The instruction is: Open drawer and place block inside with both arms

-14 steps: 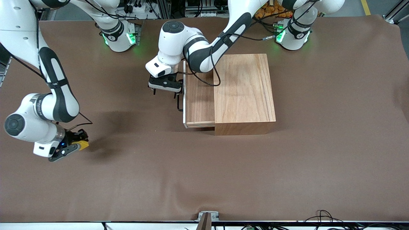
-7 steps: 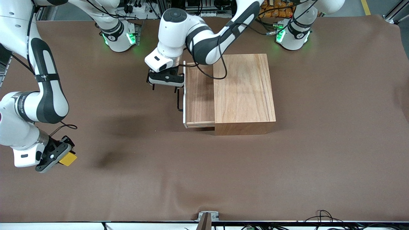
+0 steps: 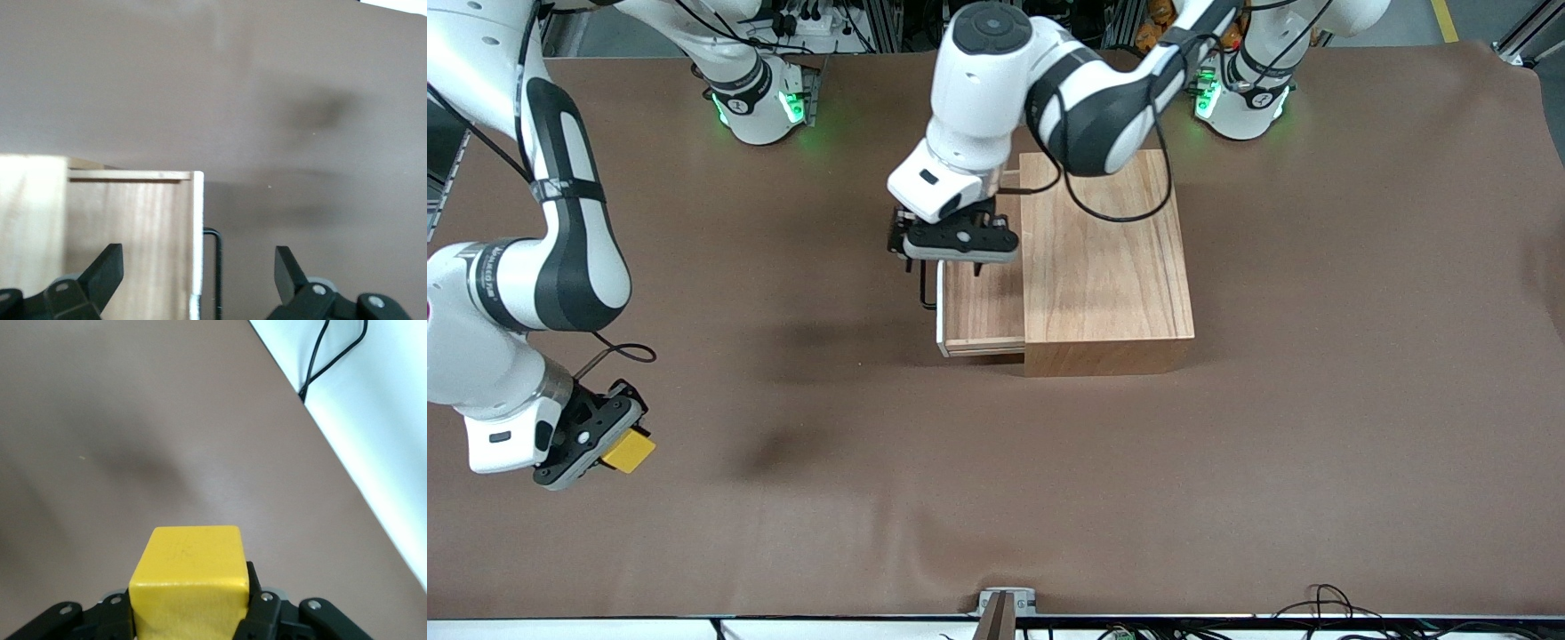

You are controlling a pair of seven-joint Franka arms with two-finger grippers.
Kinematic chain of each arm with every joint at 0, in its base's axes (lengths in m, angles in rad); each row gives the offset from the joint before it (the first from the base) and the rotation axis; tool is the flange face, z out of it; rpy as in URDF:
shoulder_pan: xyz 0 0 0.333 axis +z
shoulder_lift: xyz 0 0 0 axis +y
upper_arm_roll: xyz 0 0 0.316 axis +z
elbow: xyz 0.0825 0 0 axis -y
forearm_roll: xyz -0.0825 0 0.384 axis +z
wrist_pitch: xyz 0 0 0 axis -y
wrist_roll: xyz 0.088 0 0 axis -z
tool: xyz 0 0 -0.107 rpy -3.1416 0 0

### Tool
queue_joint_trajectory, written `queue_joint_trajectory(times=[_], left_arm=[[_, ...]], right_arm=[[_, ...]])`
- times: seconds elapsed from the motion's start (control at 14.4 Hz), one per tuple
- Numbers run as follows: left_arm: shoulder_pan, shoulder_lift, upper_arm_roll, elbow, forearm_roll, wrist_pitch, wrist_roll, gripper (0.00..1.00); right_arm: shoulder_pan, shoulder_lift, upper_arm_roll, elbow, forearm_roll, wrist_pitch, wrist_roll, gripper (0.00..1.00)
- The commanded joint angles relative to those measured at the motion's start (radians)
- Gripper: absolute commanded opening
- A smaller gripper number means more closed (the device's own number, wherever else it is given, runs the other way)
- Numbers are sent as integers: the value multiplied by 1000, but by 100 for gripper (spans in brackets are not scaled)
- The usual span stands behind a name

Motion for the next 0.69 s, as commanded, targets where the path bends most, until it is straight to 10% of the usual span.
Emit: queue_joint_trajectory(times=[0.0,0.62], left_arm=[[51,-38,-7,-26,-27,-59,102,100],[301,-153,-4,-29,-130,-295,487,100]], right_arm=[[59,-5,-3,44,-3,-99,153,0],[265,-66,33,48,61,-324,994,0]])
